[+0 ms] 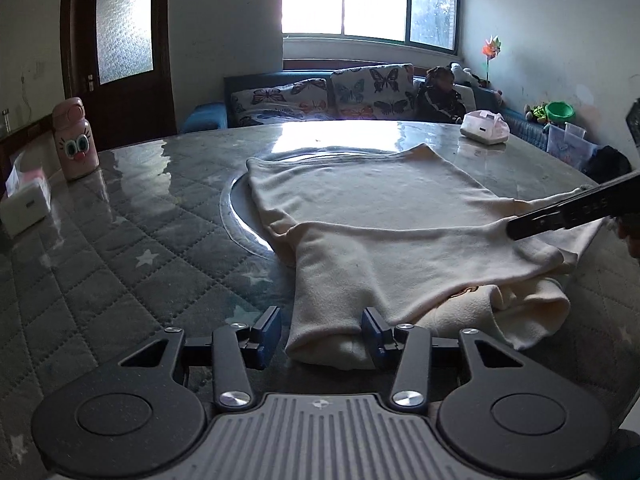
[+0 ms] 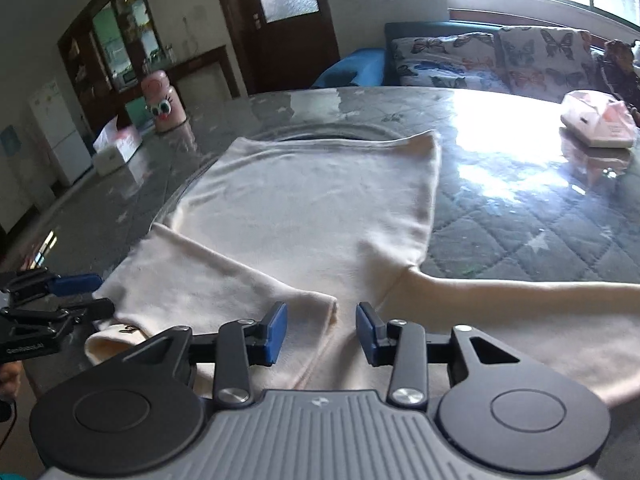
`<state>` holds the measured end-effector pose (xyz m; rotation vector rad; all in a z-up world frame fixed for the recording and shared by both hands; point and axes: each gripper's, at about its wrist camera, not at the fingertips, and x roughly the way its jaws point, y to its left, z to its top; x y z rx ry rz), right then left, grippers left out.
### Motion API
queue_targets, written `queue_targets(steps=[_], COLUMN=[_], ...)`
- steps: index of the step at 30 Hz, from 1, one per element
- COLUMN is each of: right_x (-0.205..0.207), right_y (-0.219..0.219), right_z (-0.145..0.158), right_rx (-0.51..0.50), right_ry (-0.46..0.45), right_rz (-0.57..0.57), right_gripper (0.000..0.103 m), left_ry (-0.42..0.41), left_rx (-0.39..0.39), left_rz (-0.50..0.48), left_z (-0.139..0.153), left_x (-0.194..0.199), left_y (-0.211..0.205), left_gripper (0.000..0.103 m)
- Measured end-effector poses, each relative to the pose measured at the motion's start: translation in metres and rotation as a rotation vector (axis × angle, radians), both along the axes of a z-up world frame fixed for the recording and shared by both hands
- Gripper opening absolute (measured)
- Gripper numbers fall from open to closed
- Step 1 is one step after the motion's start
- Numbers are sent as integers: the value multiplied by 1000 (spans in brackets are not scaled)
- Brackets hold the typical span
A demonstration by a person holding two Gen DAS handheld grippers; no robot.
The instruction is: Fold clothes
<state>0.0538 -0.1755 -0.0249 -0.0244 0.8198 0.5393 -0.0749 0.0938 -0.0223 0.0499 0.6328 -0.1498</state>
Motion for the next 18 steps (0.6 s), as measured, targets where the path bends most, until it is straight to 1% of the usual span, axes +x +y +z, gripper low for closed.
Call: queue_targets(steps=[1,2,4,5,7,9,10,11,14,15,16,18], right_x=[0,0,-3,-8,-16,-20,-19,-15,-2,-1,-1,-4], right_y=[3,7,14,19,24,26,27,26,24,23,21,16], right_z=[-1,-1,0,5,17,27,29,26,10,6,4,3], right_rx=[-16,-37,-81,-106,-127,-136,-139,-144,-164,-165,-163,-148], right_ry=[-5,-14,-46,-94,-175,-224,-228,-210,-126,-115,-113,-121], right_rz=[4,6,15,32,51,51,43,32,9,5,-1,-16], right_gripper=[15,15,9,8,7,7,7,7,8,9,14,15], left_ry=[-1,-2,-4,-4,-3,-3,-2,-3,1,5,10,12], left_rx=[3,6,12,14,11,18,20,22,25,25,28,27], left_rz=[-2,-1,5,9,17,20,21,21,24,21,17,13], left_z=[0,0,0,0,0,1,0,0,1,2,3,7], left_x=[-1,-1,-1,0,0,-1,-1,-2,-3,-3,-4,-4], left_y=[0,0,0,1,2,2,2,2,3,4,4,5], left_gripper=[39,37,25,24,18,16,16,16,16,16,16,19])
